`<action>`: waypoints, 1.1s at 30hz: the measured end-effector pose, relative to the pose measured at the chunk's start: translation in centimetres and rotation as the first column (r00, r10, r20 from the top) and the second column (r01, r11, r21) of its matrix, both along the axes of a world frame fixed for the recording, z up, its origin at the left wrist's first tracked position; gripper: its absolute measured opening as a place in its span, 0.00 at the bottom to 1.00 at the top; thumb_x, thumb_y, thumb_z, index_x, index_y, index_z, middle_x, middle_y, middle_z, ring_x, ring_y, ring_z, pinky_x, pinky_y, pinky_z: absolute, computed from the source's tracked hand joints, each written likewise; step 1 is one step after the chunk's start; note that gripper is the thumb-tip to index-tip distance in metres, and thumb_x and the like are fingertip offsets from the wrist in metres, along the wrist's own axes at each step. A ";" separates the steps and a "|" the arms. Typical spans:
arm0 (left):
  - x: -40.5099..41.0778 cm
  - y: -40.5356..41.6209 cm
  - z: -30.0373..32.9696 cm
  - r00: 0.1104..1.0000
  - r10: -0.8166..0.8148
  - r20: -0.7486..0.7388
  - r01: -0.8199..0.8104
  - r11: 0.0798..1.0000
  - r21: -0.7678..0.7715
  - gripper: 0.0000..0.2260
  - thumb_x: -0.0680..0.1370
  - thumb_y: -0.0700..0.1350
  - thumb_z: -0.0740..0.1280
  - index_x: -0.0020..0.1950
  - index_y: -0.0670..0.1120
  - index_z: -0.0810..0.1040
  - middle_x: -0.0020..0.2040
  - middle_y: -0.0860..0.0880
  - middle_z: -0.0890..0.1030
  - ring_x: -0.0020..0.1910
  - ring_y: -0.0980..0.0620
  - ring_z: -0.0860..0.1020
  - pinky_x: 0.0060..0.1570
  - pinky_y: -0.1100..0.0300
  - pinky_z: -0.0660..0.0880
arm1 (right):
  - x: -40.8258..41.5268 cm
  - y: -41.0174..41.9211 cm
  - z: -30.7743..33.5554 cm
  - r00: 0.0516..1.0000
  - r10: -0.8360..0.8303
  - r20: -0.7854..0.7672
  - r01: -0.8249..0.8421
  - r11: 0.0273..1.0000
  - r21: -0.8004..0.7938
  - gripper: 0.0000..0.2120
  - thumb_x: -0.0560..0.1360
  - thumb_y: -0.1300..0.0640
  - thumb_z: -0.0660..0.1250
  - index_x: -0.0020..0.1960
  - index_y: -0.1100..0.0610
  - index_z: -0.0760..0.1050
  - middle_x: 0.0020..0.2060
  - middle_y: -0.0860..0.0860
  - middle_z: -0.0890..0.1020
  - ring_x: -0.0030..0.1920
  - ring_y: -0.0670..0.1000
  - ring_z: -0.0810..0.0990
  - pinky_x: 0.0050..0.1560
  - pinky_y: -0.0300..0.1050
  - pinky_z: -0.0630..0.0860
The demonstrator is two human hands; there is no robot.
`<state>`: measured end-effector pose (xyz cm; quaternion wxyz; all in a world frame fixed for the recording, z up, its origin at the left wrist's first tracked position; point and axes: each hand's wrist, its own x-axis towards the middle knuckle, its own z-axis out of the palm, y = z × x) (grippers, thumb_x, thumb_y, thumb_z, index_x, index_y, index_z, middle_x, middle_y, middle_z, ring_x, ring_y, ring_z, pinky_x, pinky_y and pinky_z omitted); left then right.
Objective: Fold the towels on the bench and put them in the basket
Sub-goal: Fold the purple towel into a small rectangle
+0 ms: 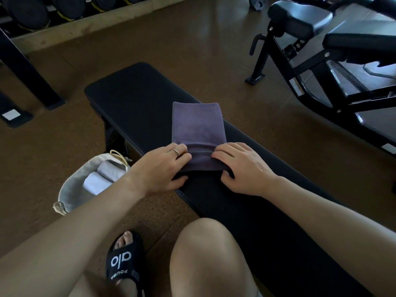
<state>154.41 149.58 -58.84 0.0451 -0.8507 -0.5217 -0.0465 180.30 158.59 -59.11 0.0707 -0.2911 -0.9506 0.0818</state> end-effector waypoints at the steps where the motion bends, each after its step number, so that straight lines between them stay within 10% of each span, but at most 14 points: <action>1: 0.0 0.0 0.0 1.000 0.016 -0.015 -0.016 1.000 0.000 0.18 0.78 0.54 0.66 0.61 0.44 0.78 0.60 0.45 0.77 0.55 0.48 0.77 0.53 0.55 0.78 | 0.1 0.1 0.0 1.000 -0.001 0.011 0.001 1.000 -0.015 0.23 0.75 0.50 0.66 0.70 0.51 0.76 0.67 0.48 0.79 0.69 0.48 0.74 0.75 0.46 0.66; 9: 1.6 0.5 0.3 0.991 0.094 -0.092 -0.089 0.995 0.055 0.09 0.74 0.45 0.65 0.52 0.44 0.77 0.50 0.44 0.80 0.44 0.46 0.79 0.44 0.54 0.77 | 0.0 0.8 0.5 1.000 -0.018 -0.008 0.017 0.995 -0.097 0.25 0.73 0.52 0.70 0.70 0.51 0.74 0.65 0.47 0.79 0.65 0.48 0.77 0.72 0.44 0.67; 16: 0.3 0.9 1.4 0.970 0.160 0.182 -0.159 0.987 -0.025 0.08 0.78 0.43 0.63 0.56 0.46 0.76 0.46 0.50 0.79 0.41 0.50 0.79 0.40 0.55 0.76 | -0.2 1.5 0.3 0.961 -0.169 -0.221 0.115 0.964 -0.239 0.18 0.72 0.57 0.70 0.62 0.51 0.77 0.51 0.45 0.83 0.52 0.47 0.81 0.58 0.48 0.77; 23: -1.2 1.9 1.1 0.721 0.390 0.573 -0.296 0.921 -0.253 0.08 0.83 0.45 0.64 0.62 0.50 0.72 0.52 0.51 0.79 0.50 0.53 0.78 0.50 0.57 0.76 | -1.2 2.3 0.5 0.792 -0.538 -0.289 0.292 0.749 -0.595 0.03 0.80 0.55 0.68 0.54 0.49 0.77 0.46 0.43 0.83 0.47 0.42 0.81 0.45 0.36 0.74; 28: -1.2 3.0 -0.5 0.570 0.534 0.625 -0.410 0.844 -0.347 0.07 0.84 0.48 0.64 0.61 0.50 0.73 0.54 0.51 0.79 0.54 0.51 0.79 0.54 0.51 0.78 | -3.1 3.2 0.4 0.750 -0.624 -0.218 0.428 0.710 -0.560 0.05 0.81 0.51 0.66 0.53 0.52 0.76 0.45 0.47 0.82 0.46 0.48 0.81 0.44 0.43 0.75; 33: -1.0 3.8 -0.8 0.508 0.558 0.656 -0.434 0.824 -0.364 0.05 0.83 0.48 0.65 0.57 0.49 0.74 0.49 0.52 0.79 0.49 0.52 0.80 0.49 0.48 0.81 | -4.1 3.4 0.1 0.733 -0.663 -0.151 0.528 0.695 -0.488 0.08 0.81 0.49 0.66 0.56 0.52 0.73 0.46 0.48 0.81 0.47 0.49 0.80 0.62 0.57 0.78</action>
